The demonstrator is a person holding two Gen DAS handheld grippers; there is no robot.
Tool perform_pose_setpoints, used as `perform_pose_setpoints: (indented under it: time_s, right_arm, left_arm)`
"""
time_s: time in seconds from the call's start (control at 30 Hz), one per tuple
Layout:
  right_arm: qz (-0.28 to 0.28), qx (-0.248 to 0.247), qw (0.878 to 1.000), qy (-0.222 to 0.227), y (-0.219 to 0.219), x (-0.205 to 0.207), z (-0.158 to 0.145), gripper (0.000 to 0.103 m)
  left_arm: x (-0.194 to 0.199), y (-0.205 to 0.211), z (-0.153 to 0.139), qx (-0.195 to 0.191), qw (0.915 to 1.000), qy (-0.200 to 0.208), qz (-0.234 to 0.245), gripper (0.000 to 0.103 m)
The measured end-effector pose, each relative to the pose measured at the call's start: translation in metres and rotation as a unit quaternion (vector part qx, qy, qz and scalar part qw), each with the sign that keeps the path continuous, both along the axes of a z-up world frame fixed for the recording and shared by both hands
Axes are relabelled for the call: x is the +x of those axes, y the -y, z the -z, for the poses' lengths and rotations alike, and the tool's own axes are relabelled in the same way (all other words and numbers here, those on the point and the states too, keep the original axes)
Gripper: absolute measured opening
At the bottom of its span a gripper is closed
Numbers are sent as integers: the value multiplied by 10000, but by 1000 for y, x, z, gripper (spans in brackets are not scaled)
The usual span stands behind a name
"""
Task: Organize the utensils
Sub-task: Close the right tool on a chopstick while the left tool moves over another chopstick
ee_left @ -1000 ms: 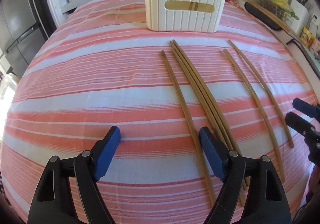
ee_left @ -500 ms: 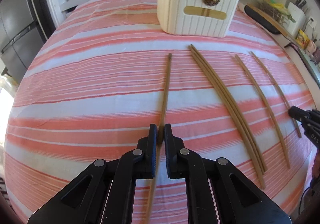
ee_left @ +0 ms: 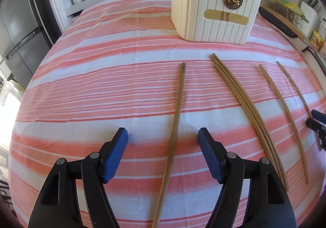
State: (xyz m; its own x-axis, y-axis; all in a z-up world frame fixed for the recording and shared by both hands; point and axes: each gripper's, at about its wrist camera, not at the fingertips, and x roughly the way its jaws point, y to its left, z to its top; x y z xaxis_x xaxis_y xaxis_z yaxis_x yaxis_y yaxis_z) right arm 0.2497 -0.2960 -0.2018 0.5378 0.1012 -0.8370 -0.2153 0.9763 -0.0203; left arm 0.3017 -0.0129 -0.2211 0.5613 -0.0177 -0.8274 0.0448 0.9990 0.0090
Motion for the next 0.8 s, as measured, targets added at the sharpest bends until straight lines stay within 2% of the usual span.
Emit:
perform_pose_setpoints:
  time_s: [0.3,0.47,0.6,0.7,0.8]
  right_arm:
    - [-86,85,9995,284,2,-3,4,42]
    - [-99,109,9996,226,3,-3,4,42]
    - [-273,8,9994,-235,2,7,-1,42]
    - [-438,-16,9962,-747,4,17,-4,43]
    - [-644,-63,9927,-1017,1,31,-4,43]
  left_arm:
    - [3,-5,5,-10,9998,118,-129,92]
    - [2,-6,6,-10,9998,152,-110,93]
    - [5,-9,3,-20,9996,-144,227,92]
    - [13,-13,-2,-175,9967,-460,641,88]
    - [28,-16,-3,-394,9926,-754,865,88]
